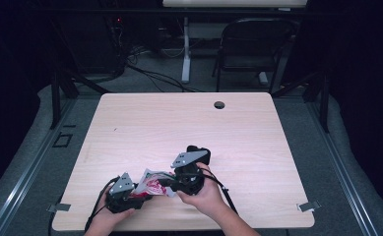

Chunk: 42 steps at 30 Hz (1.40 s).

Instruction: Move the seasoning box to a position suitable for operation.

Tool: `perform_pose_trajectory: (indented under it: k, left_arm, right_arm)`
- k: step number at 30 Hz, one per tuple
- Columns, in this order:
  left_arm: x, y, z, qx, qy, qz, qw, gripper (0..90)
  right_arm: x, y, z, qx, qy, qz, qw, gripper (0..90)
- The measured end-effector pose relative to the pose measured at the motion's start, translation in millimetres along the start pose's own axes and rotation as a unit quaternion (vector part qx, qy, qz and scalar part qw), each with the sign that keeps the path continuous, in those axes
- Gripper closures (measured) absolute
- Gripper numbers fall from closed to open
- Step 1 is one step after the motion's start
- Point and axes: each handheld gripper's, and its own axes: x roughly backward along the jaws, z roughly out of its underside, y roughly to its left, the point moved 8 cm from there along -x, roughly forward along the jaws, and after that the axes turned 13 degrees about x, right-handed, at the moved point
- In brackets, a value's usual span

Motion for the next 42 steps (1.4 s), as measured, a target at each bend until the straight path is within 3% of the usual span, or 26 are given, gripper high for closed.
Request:
perform_pose_trajectory:
  k: [4, 18, 30, 42]
  left_arm:
    - [-0.6, 0.0, -1.3, 0.0, -0.002, -0.01, 0.9999, 53.7]
    - [1.4, 0.2, -9.1, -0.012, -0.016, -0.046, 0.9987, 56.5]
    - [4.1, -0.7, -19.5, -0.043, -0.017, -0.09, 0.9949, 58.1]
    - [8.9, 4.4, -29.6, -0.044, -0.03, -0.125, 0.9907, 60.3]
  right_arm:
    - [-0.4, -2.2, -0.3, -0.008, -0.003, 0.002, 1.0, 90.0]
    - [2.3, -6.5, -2.3, -0.001, -0.003, 0.012, 0.9999, 89.9]
    - [8.8, -12.4, -2.1, -0.017, -0.009, 0.017, 0.9997, 87.9]
    - [19.8, -18.7, -4.3, -0.04, -0.022, 0.019, 0.9988, 81.4]
